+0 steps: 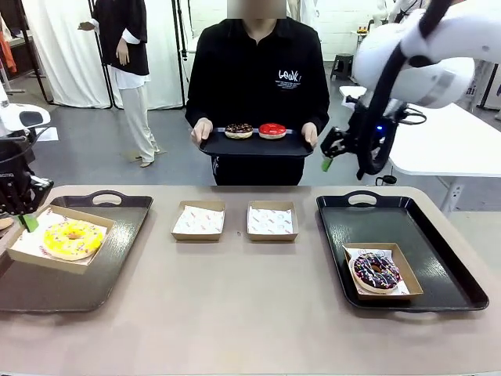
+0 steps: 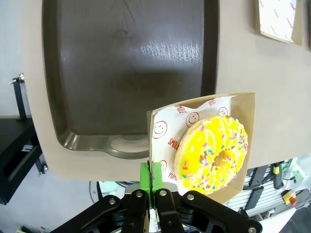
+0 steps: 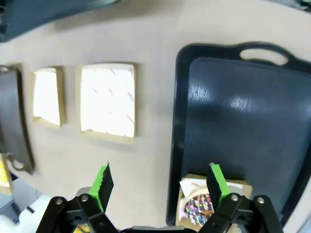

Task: Individually package the donuts and arrange them on the tray.
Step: Place the picked Paper togo box on the Handle tray while simultaneously picking up another Paper togo box from the table with the other hand.

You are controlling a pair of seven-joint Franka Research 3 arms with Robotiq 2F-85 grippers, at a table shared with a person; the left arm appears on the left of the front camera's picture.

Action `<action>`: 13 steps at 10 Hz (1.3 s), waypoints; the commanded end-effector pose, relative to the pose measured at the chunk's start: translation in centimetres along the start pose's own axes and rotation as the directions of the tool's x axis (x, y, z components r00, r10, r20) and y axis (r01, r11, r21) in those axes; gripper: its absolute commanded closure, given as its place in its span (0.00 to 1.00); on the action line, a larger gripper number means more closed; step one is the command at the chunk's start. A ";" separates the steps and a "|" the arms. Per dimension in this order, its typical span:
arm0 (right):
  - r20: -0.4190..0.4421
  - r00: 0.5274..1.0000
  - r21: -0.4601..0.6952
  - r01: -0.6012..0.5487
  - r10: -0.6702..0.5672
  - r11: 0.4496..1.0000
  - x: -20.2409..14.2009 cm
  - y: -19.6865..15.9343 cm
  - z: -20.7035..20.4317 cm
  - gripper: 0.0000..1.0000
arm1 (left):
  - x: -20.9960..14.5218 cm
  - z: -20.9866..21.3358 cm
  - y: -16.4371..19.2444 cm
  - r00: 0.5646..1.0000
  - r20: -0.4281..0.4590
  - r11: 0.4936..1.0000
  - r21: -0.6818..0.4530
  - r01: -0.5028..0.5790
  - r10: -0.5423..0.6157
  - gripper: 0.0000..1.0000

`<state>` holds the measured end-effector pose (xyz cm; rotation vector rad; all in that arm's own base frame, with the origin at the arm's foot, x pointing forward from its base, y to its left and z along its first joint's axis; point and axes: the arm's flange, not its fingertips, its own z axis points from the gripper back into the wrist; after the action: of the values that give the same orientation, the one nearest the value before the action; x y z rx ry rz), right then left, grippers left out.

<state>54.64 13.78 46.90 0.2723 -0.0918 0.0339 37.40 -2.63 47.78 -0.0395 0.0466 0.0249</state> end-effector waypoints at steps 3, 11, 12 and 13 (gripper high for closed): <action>-0.098 0.995 -0.095 0.020 -0.030 0.995 5.3 7.7 -4.6 0.00 | 0.9 -2.4 1.9 0.999 0.033 0.999 0.018 0.037 -0.038 0.99; -0.082 0.996 -0.210 0.013 -0.031 0.978 4.9 10.3 -12.9 0.00 | 0.8 -1.9 1.1 1.000 0.012 1.000 0.016 0.019 -0.019 0.99; -0.071 0.997 -0.205 0.001 -0.016 0.979 4.0 10.1 -12.8 0.00 | 0.8 -1.9 1.1 1.000 0.012 1.000 0.016 0.019 -0.019 0.99; -0.014 1.000 -0.229 -0.002 -0.001 0.973 3.3 9.7 -12.5 0.00 | 0.8 -1.9 1.1 1.000 0.012 1.000 0.016 0.019 -0.019 0.99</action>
<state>60.34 27.44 38.01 0.0854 -0.0054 0.0439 38.11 -1.49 45.47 -0.0238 0.0321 0.0021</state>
